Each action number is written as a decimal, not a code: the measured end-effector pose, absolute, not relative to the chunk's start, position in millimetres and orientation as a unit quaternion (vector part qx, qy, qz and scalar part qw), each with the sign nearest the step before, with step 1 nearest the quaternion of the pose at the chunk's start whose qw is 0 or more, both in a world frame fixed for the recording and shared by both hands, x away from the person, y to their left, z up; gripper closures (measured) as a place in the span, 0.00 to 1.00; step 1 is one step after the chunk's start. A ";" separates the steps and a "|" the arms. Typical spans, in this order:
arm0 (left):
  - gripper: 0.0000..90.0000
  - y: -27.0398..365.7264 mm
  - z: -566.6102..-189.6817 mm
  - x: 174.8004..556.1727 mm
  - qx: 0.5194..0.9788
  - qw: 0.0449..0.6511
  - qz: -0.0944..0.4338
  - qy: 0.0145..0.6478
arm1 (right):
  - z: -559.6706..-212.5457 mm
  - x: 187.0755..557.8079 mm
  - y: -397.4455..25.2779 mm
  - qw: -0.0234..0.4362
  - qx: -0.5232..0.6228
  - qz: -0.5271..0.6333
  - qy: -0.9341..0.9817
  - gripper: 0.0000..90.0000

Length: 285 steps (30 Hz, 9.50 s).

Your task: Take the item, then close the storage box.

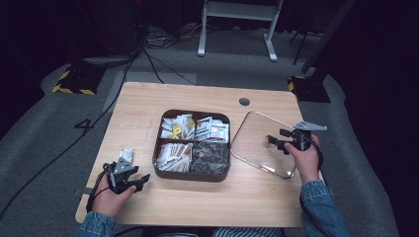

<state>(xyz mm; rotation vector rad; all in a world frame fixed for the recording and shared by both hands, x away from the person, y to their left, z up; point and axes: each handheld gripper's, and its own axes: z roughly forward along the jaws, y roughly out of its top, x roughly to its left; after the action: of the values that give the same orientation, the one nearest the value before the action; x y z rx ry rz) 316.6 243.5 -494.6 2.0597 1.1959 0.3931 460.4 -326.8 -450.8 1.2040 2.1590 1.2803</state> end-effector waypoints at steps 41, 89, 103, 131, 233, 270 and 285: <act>0.30 232.0 -504.7 313.6 0.810 0.342 0.171 0.444 | -498.7 492.6 -313.2 0.196 0.444 0.374 0.791 0.54; 0.30 232.0 -504.7 313.6 0.810 0.342 0.171 0.444 | -418.4 466.0 -281.8 0.184 0.362 0.452 0.794 0.66; 0.30 231.9 -504.8 313.6 0.810 0.343 0.171 0.444 | -397.5 462.7 -217.6 0.152 0.302 0.459 0.822 0.66; 0.30 232.2 -504.5 313.7 0.811 0.342 0.170 0.444 | -390.7 463.5 -97.9 0.101 0.233 0.444 0.859 0.66; 0.30 232.0 -504.7 314.5 0.810 0.342 0.169 0.445 | -387.1 459.5 -133.5 0.123 0.278 0.464 0.832 0.39; 0.30 231.8 -504.7 314.3 0.810 0.342 0.170 0.446 | -391.2 418.0 -250.6 0.123 0.321 0.466 0.815 0.32; 0.30 231.8 -504.7 314.6 0.809 0.343 0.169 0.446 | -412.1 400.7 -280.1 0.116 0.343 0.458 0.811 0.32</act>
<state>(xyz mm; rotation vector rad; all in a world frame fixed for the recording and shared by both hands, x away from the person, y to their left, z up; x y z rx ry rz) 314.6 231.8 -504.7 2.1042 1.1584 0.4405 400.7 -280.1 -412.1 1.0060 2.3765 1.3426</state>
